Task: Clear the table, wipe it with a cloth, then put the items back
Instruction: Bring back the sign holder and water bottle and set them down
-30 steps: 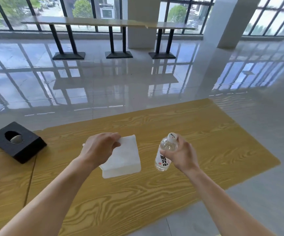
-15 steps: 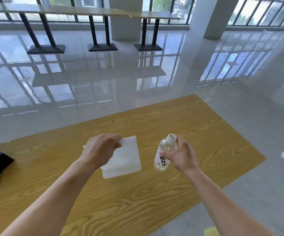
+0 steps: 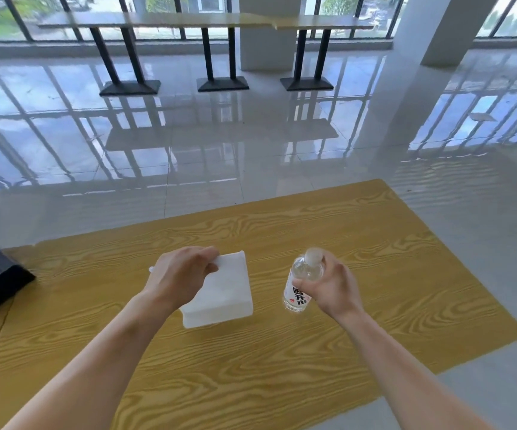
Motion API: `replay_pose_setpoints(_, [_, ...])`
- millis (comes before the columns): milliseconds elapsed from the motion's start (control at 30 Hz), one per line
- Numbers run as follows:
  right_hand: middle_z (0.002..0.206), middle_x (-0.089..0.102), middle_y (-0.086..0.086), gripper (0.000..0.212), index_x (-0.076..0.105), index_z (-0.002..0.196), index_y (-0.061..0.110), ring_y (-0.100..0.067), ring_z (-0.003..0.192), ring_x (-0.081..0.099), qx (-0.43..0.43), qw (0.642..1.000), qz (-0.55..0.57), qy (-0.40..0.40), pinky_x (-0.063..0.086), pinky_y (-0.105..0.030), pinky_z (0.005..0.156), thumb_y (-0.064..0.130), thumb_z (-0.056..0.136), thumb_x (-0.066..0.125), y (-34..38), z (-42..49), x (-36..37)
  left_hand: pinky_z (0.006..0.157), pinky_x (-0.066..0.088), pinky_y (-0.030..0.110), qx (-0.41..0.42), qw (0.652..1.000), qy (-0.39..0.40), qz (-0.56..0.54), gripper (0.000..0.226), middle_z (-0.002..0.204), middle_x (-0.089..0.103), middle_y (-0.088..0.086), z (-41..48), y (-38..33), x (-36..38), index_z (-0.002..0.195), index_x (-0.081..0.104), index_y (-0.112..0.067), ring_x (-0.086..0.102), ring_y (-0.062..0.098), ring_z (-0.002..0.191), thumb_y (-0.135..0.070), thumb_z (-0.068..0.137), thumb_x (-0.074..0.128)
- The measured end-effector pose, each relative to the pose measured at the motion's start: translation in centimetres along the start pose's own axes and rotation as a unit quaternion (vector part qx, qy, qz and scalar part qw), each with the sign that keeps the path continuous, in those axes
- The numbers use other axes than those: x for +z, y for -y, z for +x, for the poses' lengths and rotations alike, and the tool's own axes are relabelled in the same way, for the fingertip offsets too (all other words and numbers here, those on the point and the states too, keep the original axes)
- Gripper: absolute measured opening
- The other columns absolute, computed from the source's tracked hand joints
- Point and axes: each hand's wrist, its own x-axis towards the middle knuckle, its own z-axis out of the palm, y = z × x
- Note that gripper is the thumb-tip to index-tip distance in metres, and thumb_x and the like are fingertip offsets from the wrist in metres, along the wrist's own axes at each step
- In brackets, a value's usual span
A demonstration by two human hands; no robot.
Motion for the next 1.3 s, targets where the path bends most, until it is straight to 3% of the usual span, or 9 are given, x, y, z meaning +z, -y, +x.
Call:
replay_pose_setpoints(233, [0.088, 0.067, 0.02, 0.039, 0.054, 0.092, 0.043, -0.001, 0.081, 0.062, -0.034, 0.998, 0.0, 0.05, 0.046, -0.021, 0.064, 0.033, 0.069, 0.085, -1.7, 2.5, -1.2, 0.053, 0.032, 0.032, -0.06, 0.998, -0.002, 0.002, 0.022, 0.073, 0.058, -0.004, 0.5, -2.8, 0.9, 0.08, 0.046, -0.015, 0.052, 0.023, 0.069, -0.023, 0.099, 0.053])
replay_pose_setpoints(367, [0.087, 0.068, 0.019, 0.041, 0.055, 0.09, 0.045, -0.002, 0.082, 0.064, -0.039, 0.998, 0.009, 0.053, 0.052, -0.029, 0.068, 0.033, 0.067, 0.086, -2.2, 3.0, -1.1, 0.053, 0.03, 0.032, -0.064, 0.998, -0.005, -0.004, 0.026, 0.069, 0.054, -0.005, 0.4, -3.3, 1.7, 0.076, 0.041, -0.016, 0.049, 0.024, 0.068, -0.02, 0.098, 0.055])
replay_pose_setpoints(500, [0.086, 0.069, 0.019, 0.044, 0.055, 0.09, 0.044, 0.0, 0.08, 0.064, -0.04, 0.998, 0.017, 0.053, 0.052, -0.027, 0.066, 0.031, 0.066, 0.088, -2.5, 3.3, -0.8, 0.049, 0.023, 0.028, -0.059, 0.998, -0.019, -0.012, 0.028, 0.064, 0.044, -0.011, 0.3, -3.4, 2.3, 0.075, 0.04, -0.019, 0.043, 0.019, 0.066, -0.019, 0.097, 0.058])
replay_pose_setpoints(633, [0.088, 0.068, 0.02, 0.045, 0.056, 0.094, 0.043, 0.001, 0.082, 0.063, -0.042, 0.998, 0.018, 0.052, 0.045, -0.021, 0.063, 0.029, 0.067, 0.089, -2.3, 3.4, -0.8, 0.049, 0.037, 0.03, -0.036, 0.998, -0.048, -0.013, 0.028, 0.064, 0.051, -0.01, 0.0, -3.1, 3.3, 0.075, 0.043, -0.019, 0.047, 0.019, 0.063, -0.018, 0.093, 0.065])
replay_pose_setpoints(867, [0.091, 0.069, 0.018, 0.046, 0.058, 0.099, 0.04, -0.005, 0.086, 0.066, -0.048, 0.998, 0.017, 0.044, 0.054, -0.029, 0.072, 0.029, 0.067, 0.088, -2.6, 3.4, -0.6, 0.052, 0.039, 0.03, -0.029, 0.998, -0.058, -0.029, 0.023, 0.068, 0.056, -0.01, 0.2, -2.6, 3.5, 0.078, 0.047, -0.02, 0.047, 0.019, 0.065, -0.018, 0.092, 0.066])
replay_pose_setpoints(1000, [0.091, 0.069, 0.018, 0.045, 0.06, 0.1, 0.039, -0.005, 0.084, 0.066, -0.054, 0.997, 0.008, 0.046, 0.053, -0.029, 0.069, 0.031, 0.066, 0.089, -2.7, 3.4, -0.4, 0.053, 0.03, 0.029, -0.022, 0.998, -0.041, -0.036, 0.021, 0.069, 0.052, -0.013, 0.4, -2.4, 3.4, 0.08, 0.05, -0.022, 0.045, 0.018, 0.067, -0.018, 0.094, 0.065])
replay_pose_setpoints(1133, [0.093, 0.068, 0.017, 0.044, 0.061, 0.101, 0.037, -0.007, 0.086, 0.064, -0.066, 0.995, -0.016, 0.068, 0.052, -0.03, 0.069, 0.036, 0.066, 0.088, -2.2, 3.2, -0.1, 0.05, 0.023, 0.027, -0.014, 0.998, -0.041, -0.034, 0.032, 0.066, 0.047, -0.013, 0.2, -2.3, 3.3, 0.078, 0.039, -0.027, 0.043, 0.018, 0.066, -0.019, 0.094, 0.065])
replay_pose_setpoints(1233, [0.094, 0.067, 0.018, 0.042, 0.06, 0.101, 0.038, -0.006, 0.086, 0.063, -0.079, 0.994, -0.015, 0.075, 0.05, -0.028, 0.067, 0.036, 0.068, 0.087, -1.8, 2.9, 0.4, 0.05, 0.025, 0.027, -0.023, 0.999, -0.034, -0.029, 0.023, 0.07, 0.051, -0.012, 0.1, -2.3, 3.2, 0.081, 0.046, -0.024, 0.045, 0.018, 0.068, -0.023, 0.095, 0.064])
replay_pose_setpoints(1300, [0.095, 0.066, 0.018, 0.044, 0.06, 0.102, 0.037, -0.004, 0.086, 0.062, -0.082, 0.994, -0.013, 0.07, 0.051, -0.028, 0.068, 0.036, 0.067, 0.087, -1.8, 2.7, 0.7, 0.055, 0.035, 0.03, -0.033, 0.999, -0.022, -0.028, 0.009, 0.078, 0.058, -0.012, 0.0, -2.3, 3.0, 0.091, 0.057, -0.023, 0.05, 0.017, 0.074, -0.027, 0.096, 0.063])
